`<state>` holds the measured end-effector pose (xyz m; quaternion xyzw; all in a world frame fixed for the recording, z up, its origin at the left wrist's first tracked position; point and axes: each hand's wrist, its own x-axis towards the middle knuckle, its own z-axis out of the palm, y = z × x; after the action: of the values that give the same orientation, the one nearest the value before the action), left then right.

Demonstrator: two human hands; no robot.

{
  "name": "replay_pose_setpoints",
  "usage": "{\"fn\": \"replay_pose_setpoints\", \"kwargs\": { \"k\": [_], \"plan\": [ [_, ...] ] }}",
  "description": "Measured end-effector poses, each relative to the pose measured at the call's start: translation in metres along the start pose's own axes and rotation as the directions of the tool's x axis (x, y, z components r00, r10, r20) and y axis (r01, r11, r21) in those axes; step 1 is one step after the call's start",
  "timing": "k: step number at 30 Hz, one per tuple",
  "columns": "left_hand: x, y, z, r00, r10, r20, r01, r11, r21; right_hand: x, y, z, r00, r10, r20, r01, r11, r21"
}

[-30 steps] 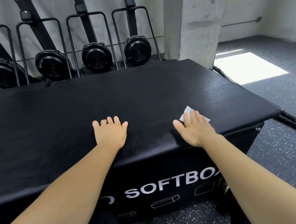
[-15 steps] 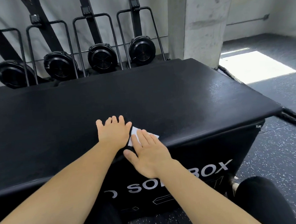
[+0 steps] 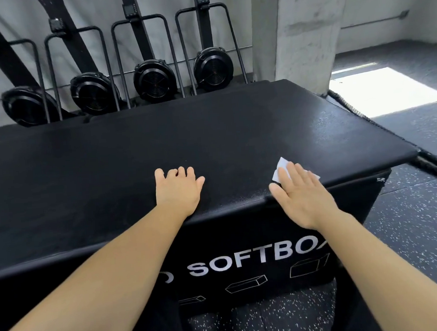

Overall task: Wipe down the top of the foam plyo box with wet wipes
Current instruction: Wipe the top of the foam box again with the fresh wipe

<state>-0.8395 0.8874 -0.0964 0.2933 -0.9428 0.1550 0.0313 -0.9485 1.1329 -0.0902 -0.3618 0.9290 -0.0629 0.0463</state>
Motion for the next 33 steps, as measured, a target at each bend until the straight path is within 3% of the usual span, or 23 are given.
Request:
{"fn": "replay_pose_setpoints", "kwargs": {
  "k": [4,12,16,21,29,33],
  "plan": [
    [0.000,0.002,0.001,1.000,-0.007,-0.014,0.007,1.000,-0.008,-0.002,-0.035,0.012,1.000,0.030,0.009,-0.031,0.996,0.083],
    [0.002,0.001,-0.003,1.000,0.001,-0.023,-0.001,1.000,0.003,-0.012,-0.116,0.034,0.958,-0.286,0.037,0.279,0.952,0.126],
    [0.003,-0.001,-0.002,0.999,0.009,-0.033,-0.009,1.000,0.013,-0.006,-0.097,0.029,0.931,-0.365,0.009,0.359,0.921,0.148],
    [0.006,-0.001,0.004,0.998,0.002,-0.062,-0.004,1.000,-0.020,0.002,-0.038,0.022,0.904,-0.379,-0.198,0.384,0.923,-0.013],
    [0.022,0.022,0.000,0.996,0.058,-0.068,-0.062,0.996,-0.062,0.018,0.055,0.009,0.975,-0.126,-0.185,0.125,0.992,-0.013],
    [0.029,0.044,-0.006,0.989,0.120,-0.088,-0.126,0.990,-0.063,0.029,0.086,-0.006,0.995,0.047,-0.083,-0.042,0.998,0.055]
  ]
}}
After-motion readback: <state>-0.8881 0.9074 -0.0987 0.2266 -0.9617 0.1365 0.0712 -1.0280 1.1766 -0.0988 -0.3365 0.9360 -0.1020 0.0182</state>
